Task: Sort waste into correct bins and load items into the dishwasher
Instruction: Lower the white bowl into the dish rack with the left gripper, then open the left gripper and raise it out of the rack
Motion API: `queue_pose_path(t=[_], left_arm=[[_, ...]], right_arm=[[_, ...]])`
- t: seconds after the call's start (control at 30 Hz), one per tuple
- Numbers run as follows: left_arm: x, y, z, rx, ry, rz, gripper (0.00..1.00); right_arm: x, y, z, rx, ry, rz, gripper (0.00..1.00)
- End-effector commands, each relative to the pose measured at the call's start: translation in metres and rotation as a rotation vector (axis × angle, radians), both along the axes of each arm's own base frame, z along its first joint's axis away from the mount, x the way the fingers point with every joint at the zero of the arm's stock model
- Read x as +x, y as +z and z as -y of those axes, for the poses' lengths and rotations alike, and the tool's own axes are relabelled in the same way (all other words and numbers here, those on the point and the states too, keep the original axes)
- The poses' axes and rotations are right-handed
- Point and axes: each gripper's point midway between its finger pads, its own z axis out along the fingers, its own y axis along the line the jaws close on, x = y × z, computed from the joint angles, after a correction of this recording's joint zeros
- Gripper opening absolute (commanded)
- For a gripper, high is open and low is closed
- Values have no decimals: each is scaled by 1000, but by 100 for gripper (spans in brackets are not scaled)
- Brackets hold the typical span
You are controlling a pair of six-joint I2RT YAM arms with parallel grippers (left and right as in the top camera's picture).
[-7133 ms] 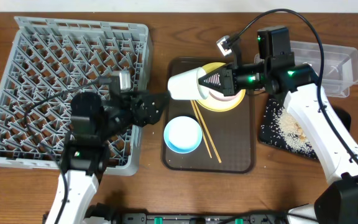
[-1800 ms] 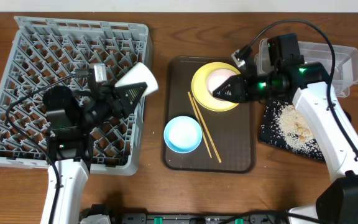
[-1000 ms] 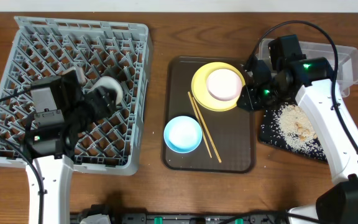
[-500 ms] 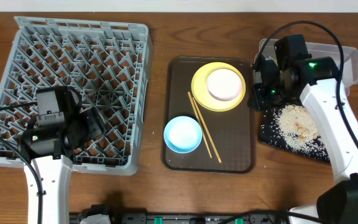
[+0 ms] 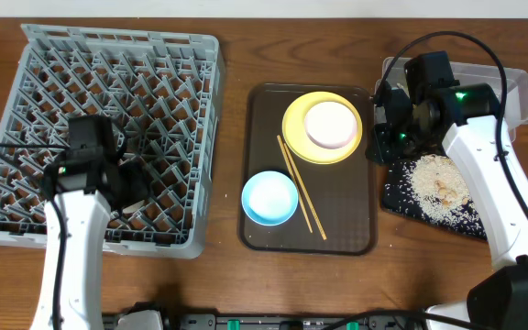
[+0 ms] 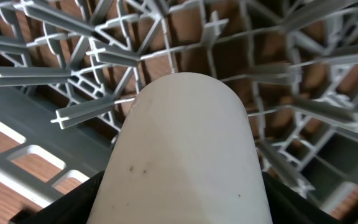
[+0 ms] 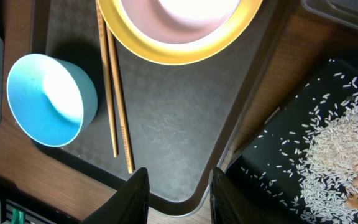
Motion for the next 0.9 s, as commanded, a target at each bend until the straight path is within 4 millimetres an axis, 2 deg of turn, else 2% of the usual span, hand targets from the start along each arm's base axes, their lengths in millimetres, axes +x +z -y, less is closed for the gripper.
queue_pose_path(t=[0.0, 0.23, 0.37, 0.67, 0.87], left_arm=[[5, -2, -9, 40, 2, -29, 8], [9, -23, -10, 27, 0, -102, 8], [10, -29, -10, 23, 0, -121, 8], [13, -20, -11, 31, 2, -77, 8], [17, 1, -18, 80, 13, 6, 8]], right_arm=[[4, 10, 2, -1, 5, 36, 30], [4, 10, 2, -1, 5, 36, 31], [4, 10, 2, -1, 5, 36, 31], [4, 10, 2, -1, 5, 36, 30], [4, 10, 2, -2, 5, 35, 30]])
